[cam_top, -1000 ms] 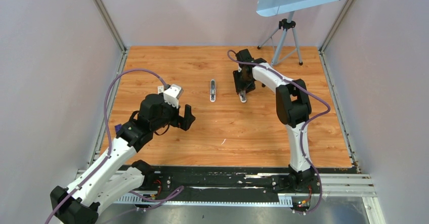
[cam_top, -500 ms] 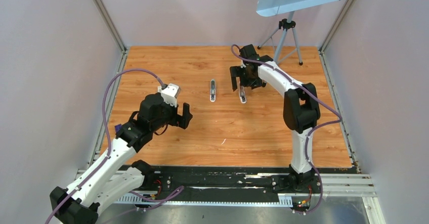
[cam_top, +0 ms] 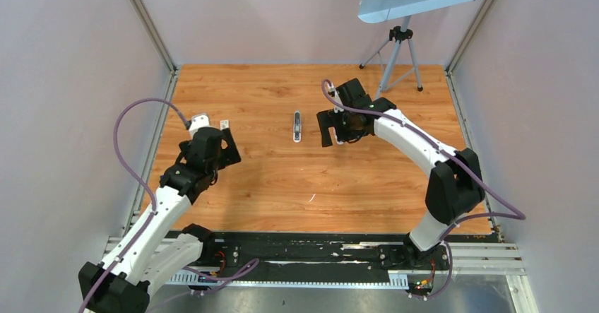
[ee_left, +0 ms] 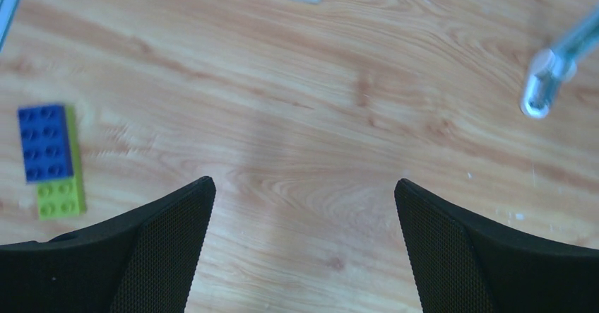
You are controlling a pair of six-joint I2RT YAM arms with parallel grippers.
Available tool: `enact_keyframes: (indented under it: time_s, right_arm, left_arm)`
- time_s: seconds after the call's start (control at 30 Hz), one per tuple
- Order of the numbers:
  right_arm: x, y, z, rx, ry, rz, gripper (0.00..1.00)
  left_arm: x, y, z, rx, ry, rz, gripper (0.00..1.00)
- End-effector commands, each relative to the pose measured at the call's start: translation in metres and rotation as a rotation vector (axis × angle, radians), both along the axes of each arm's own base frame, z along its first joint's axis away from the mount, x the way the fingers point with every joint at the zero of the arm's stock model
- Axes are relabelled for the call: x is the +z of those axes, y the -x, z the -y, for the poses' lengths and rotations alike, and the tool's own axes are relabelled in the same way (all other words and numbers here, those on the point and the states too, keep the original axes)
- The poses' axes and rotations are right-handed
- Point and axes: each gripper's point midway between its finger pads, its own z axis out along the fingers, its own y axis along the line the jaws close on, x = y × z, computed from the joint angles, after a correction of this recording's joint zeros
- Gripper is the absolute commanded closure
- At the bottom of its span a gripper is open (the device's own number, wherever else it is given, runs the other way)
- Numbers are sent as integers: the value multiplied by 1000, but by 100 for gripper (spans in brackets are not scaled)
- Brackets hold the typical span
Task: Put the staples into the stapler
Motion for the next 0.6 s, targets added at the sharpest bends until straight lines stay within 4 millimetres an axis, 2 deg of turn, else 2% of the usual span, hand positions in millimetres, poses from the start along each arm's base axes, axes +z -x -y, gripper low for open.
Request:
enact_keyframes:
  time_s: [0.0, 0.17, 0.3, 0.4, 0.57]
  right_arm:
    - [14, 21, -13, 75, -54, 48, 0]
    - [28, 40, -31, 150, -145, 60, 0]
    - [36, 46, -40, 181, -181, 66, 0]
    - [43, 46, -44, 187, -195, 75, 0]
    - [50, 37, -36, 130, -161, 122, 0]
  left_arm:
    - [-5, 7, -42, 345, 113, 2, 0]
    - [-17, 20, -90, 632, 92, -54, 0]
    - [-27, 26, -119, 842, 94, -109, 0]
    - [-33, 27, -139, 952, 84, -123, 0]
    - [-46, 37, -171, 1111, 116, -129, 0]
